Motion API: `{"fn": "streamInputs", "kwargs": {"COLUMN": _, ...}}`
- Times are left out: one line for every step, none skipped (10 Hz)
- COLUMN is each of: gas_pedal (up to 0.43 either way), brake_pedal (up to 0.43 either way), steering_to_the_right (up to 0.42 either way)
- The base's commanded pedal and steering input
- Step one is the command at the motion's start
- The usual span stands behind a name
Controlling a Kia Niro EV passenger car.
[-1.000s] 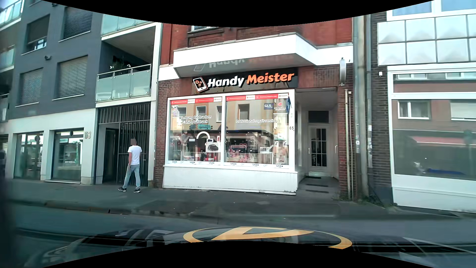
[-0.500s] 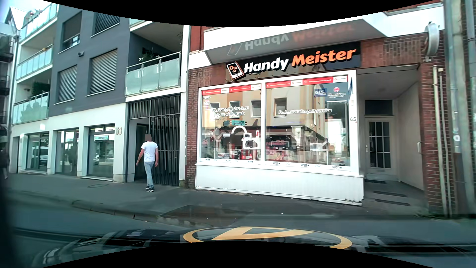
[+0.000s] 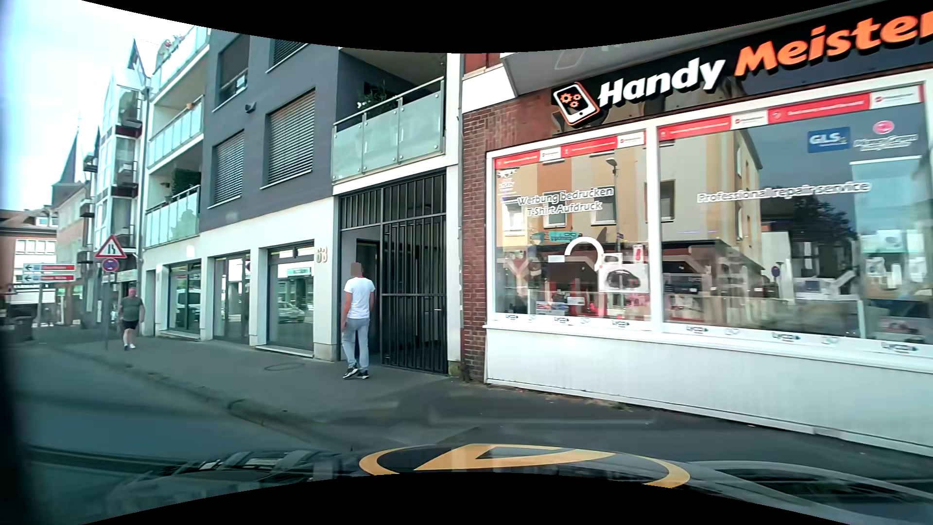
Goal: Follow the waypoints while adhering to traffic rules and regulations
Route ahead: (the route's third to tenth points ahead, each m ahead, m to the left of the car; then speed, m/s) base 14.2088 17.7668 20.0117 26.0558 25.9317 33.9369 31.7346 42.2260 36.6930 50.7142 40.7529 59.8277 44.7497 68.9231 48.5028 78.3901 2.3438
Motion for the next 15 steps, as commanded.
{"fn": "streamInputs", "kwargs": {"gas_pedal": 0.0, "brake_pedal": 0.0, "steering_to_the_right": -0.783}}
{"fn": "streamInputs", "kwargs": {"gas_pedal": 0.0, "brake_pedal": 0.0, "steering_to_the_right": -0.785}}
{"fn": "streamInputs", "kwargs": {"gas_pedal": 0.0, "brake_pedal": 0.0, "steering_to_the_right": -0.784}}
{"fn": "streamInputs", "kwargs": {"gas_pedal": 0.0, "brake_pedal": 0.0, "steering_to_the_right": -0.794}}
{"fn": "streamInputs", "kwargs": {"gas_pedal": 0.0, "brake_pedal": 0.0, "steering_to_the_right": -0.795}}
{"fn": "streamInputs", "kwargs": {"gas_pedal": 0.0, "brake_pedal": 0.0, "steering_to_the_right": -0.788}}
{"fn": "streamInputs", "kwargs": {"gas_pedal": 0.0, "brake_pedal": 0.0, "steering_to_the_right": -0.779}}
{"fn": "streamInputs", "kwargs": {"gas_pedal": 0.0, "brake_pedal": 0.0, "steering_to_the_right": -0.774}}
{"fn": "streamInputs", "kwargs": {"gas_pedal": 0.0, "brake_pedal": 0.0, "steering_to_the_right": -0.768}}
{"fn": "streamInputs", "kwargs": {"gas_pedal": 0.0, "brake_pedal": 0.0, "steering_to_the_right": -0.749}}
{"fn": "streamInputs", "kwargs": {"gas_pedal": 0.0, "brake_pedal": 0.0, "steering_to_the_right": -0.726}}
{"fn": "streamInputs", "kwargs": {"gas_pedal": 0.0, "brake_pedal": 0.0, "steering_to_the_right": -0.703}}
{"fn": "streamInputs", "kwargs": {"gas_pedal": 0.0, "brake_pedal": 0.0, "steering_to_the_right": -0.687}}
{"fn": "streamInputs", "kwargs": {"gas_pedal": 0.0, "brake_pedal": 0.0, "steering_to_the_right": -0.669}}
{"fn": "streamInputs", "kwargs": {"gas_pedal": 0.0, "brake_pedal": 0.0, "steering_to_the_right": -0.652}}
